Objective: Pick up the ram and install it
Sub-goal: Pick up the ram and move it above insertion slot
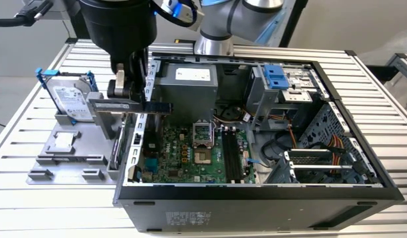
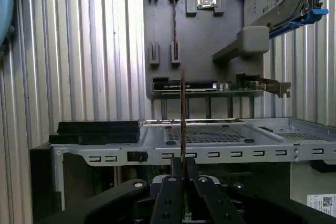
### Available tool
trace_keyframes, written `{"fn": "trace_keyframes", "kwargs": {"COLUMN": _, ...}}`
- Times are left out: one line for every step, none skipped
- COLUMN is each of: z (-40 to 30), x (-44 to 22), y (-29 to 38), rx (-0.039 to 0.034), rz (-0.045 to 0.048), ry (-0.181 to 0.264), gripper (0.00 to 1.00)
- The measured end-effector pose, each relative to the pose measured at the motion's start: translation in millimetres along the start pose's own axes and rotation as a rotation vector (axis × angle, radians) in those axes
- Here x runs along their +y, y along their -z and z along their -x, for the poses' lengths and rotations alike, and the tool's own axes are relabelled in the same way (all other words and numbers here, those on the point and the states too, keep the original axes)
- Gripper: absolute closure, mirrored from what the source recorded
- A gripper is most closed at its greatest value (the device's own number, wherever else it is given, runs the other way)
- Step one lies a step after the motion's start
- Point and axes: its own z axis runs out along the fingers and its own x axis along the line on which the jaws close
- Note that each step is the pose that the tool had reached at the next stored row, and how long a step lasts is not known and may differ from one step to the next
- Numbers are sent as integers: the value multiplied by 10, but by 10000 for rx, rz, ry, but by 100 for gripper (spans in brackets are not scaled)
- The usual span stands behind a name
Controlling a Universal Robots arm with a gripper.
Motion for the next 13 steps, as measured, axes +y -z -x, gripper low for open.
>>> {"fn": "trace_keyframes", "kwargs": {"z": 4, "x": -15, "y": 0, "rx": 0, "rz": 0, "ry": 0, "gripper": 100}}
{"fn": "trace_keyframes", "kwargs": {"z": 8, "x": -29, "y": 0, "rx": 0, "rz": 0, "ry": 0, "gripper": 100}}
{"fn": "trace_keyframes", "kwargs": {"z": 12, "x": -43, "y": 1, "rx": 1, "rz": 1, "ry": 0, "gripper": 100}}
{"fn": "trace_keyframes", "kwargs": {"z": 16, "x": -56, "y": 1, "rx": 0, "rz": 0, "ry": 0, "gripper": 100}}
{"fn": "trace_keyframes", "kwargs": {"z": 20, "x": -71, "y": 1, "rx": 0, "rz": 0, "ry": 1, "gripper": 100}}
{"fn": "trace_keyframes", "kwargs": {"z": 25, "x": -86, "y": 1, "rx": 0, "rz": 0, "ry": 0, "gripper": 100}}
{"fn": "trace_keyframes", "kwargs": {"z": 29, "x": -100, "y": 1, "rx": 0, "rz": 0, "ry": 0, "gripper": 100}}
{"fn": "trace_keyframes", "kwargs": {"z": 33, "x": -114, "y": 1, "rx": 0, "rz": 0, "ry": 1, "gripper": 100}}
{"fn": "trace_keyframes", "kwargs": {"z": 37, "x": -129, "y": 2, "rx": 0, "rz": 1, "ry": 0, "gripper": 100}}
{"fn": "trace_keyframes", "kwargs": {"z": 41, "x": -144, "y": 2, "rx": 0, "rz": 0, "ry": 1, "gripper": 100}}
{"fn": "trace_keyframes", "kwargs": {"z": 45, "x": -157, "y": 1, "rx": -1, "rz": 0, "ry": 1, "gripper": 100}}
{"fn": "trace_keyframes", "kwargs": {"z": 49, "x": -172, "y": 2, "rx": 0, "rz": 0, "ry": 1, "gripper": 100}}
{"fn": "trace_keyframes", "kwargs": {"z": 54, "x": -185, "y": 2, "rx": 0, "rz": 0, "ry": 1, "gripper": 100}}
